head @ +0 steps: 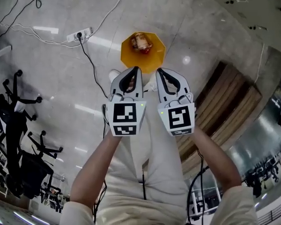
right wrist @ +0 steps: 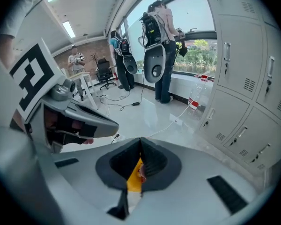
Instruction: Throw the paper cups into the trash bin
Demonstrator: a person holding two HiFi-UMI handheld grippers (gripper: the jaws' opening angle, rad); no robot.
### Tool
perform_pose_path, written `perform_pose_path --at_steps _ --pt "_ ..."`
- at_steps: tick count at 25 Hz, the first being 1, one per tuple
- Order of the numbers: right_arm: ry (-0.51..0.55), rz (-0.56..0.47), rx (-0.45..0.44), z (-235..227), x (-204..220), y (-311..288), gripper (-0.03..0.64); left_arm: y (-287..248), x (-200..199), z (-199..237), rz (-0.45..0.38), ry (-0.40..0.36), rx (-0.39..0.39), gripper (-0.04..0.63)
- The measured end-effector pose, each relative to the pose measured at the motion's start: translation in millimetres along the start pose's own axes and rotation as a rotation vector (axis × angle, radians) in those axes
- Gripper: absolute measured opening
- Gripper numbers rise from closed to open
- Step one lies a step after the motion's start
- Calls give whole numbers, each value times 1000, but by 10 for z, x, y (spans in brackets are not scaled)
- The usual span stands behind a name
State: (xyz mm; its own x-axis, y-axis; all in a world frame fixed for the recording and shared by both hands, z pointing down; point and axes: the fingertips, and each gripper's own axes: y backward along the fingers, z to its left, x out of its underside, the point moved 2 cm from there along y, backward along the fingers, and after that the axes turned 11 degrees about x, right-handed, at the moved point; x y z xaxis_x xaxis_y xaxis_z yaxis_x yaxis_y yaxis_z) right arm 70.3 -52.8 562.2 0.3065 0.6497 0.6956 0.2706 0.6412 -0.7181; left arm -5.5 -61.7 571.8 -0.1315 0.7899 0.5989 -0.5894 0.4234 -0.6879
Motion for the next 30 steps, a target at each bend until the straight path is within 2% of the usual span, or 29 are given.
perform_pose_path --at_steps 7,11,19,25,30 --pt "11 -50 -1 -73 -595 715 8 699 -532 -468 -54 -11 -2 6" --pt "23 -68 -12 -69 -970 1172 7 1195 -881 -780 -94 -41 10 6" --pt "80 -146 -58 -43 -1830 2038 6 2108 -1483 -1154 -178 -59 -18 6" --pt "70 -212 -42 -191 -2156 2548 6 2500 -1816 -1505 -221 -103 9 6" --pt "74 -270 -49 -84 -2396 3131 6 2949 -2026 -1914 -249 -130 61 6"
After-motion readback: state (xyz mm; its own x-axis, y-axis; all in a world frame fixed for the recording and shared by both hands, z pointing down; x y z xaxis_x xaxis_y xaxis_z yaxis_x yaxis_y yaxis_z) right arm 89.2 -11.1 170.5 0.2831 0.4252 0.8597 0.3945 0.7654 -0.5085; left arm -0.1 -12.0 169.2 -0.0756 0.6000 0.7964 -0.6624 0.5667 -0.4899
